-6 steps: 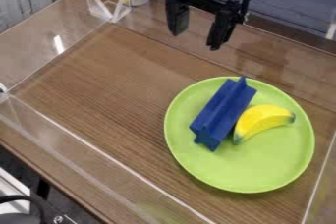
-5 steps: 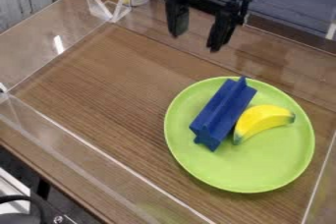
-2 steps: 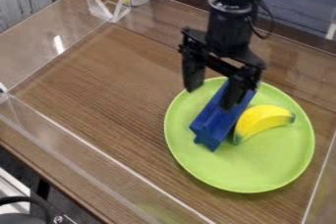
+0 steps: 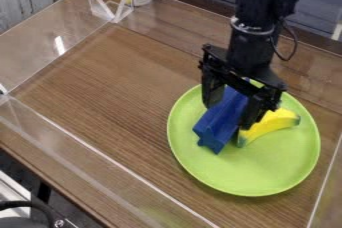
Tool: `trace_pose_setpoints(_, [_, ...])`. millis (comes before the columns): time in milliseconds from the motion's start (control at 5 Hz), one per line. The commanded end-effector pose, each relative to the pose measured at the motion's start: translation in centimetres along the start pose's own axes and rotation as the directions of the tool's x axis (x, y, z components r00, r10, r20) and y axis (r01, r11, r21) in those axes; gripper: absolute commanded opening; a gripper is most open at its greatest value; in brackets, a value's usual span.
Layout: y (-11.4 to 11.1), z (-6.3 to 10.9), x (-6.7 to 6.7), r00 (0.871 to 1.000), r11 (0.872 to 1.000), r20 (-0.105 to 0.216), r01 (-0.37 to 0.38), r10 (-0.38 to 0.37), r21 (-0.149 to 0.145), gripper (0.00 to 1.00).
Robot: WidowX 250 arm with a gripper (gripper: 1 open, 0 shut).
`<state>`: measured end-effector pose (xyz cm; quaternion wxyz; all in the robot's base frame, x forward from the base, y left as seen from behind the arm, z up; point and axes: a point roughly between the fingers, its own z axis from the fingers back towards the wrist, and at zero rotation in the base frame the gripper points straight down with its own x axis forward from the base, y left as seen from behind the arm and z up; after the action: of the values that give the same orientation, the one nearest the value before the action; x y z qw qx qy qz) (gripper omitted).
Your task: Remove the blue object from inside the green plate and put it on the table
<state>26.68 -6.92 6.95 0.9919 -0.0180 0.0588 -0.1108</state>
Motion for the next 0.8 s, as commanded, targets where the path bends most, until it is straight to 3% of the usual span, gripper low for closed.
trace_pose_setpoints(0, [-0.2, -0.3, 0.5, 0.999, 1.0, 0.031, 0.022, -0.022, 0.001, 1.0])
trace_pose_setpoints(200, [0.1, -1.4, 0.6, 0.999, 0.999, 0.043, 0.032, -0.032, 0.007, 1.0])
trace_pose_setpoints(600, [0.3, -2.0, 0.9, 0.998, 0.999, 0.057, 0.037, -0.038, 0.012, 1.0])
